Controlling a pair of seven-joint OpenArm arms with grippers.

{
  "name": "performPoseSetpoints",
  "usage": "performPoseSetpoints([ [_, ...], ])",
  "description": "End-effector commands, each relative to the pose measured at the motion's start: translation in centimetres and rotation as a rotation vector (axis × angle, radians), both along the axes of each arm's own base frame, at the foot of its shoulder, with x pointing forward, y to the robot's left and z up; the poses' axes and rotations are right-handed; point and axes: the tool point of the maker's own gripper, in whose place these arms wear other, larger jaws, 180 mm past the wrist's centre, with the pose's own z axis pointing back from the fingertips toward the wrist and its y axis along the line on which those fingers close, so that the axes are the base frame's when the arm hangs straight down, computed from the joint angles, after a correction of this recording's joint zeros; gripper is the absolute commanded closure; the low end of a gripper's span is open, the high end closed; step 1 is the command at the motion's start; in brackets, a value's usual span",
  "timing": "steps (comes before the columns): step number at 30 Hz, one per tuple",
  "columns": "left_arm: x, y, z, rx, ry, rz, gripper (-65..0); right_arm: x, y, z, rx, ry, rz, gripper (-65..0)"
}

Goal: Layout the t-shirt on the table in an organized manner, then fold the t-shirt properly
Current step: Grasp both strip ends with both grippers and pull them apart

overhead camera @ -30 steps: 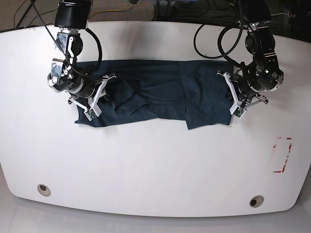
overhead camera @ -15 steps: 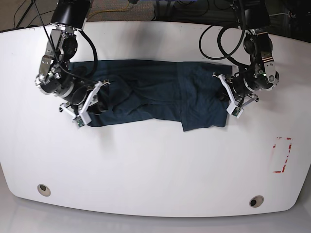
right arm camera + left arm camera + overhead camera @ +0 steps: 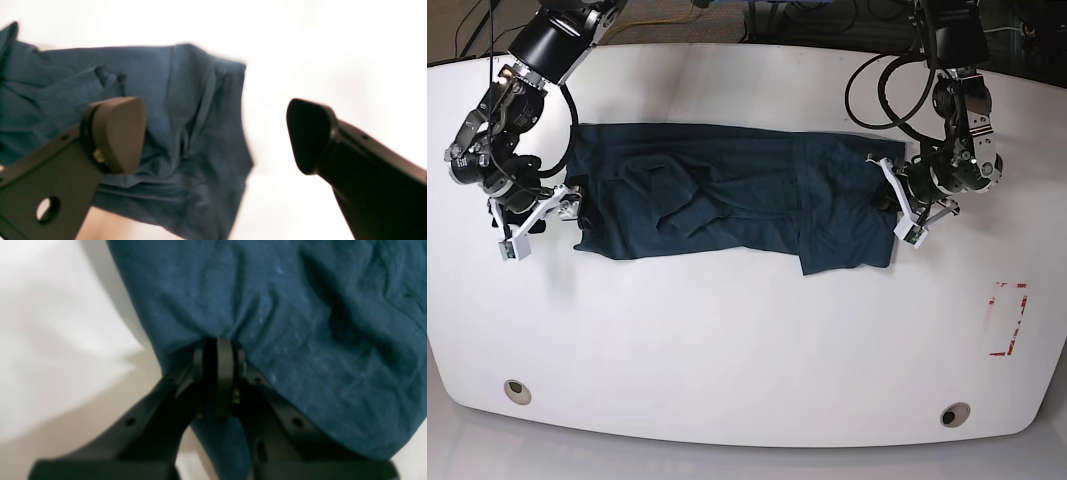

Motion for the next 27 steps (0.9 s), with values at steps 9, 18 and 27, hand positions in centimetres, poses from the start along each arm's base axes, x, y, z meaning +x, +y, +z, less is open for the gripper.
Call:
performPoseSetpoints([
  [9,-1.1,1.9,-1.0,0.094,0.067,-0.003,-3.6,-0.9,-2.2,-3.6,0.263,0.055,-0.089,-65.0],
  [18,-1.1,2.0,-1.1,0.096,0.070,-0.003,-3.6,-1.5,-1.7,-4.4,0.322,0.064,-0.100,-65.0],
  [27,-1.1,2.0,-1.0,0.097,0.068,-0.004,-3.6,-0.9,3.1,-5.0,0.398,0.077,-0.001,-65.0],
])
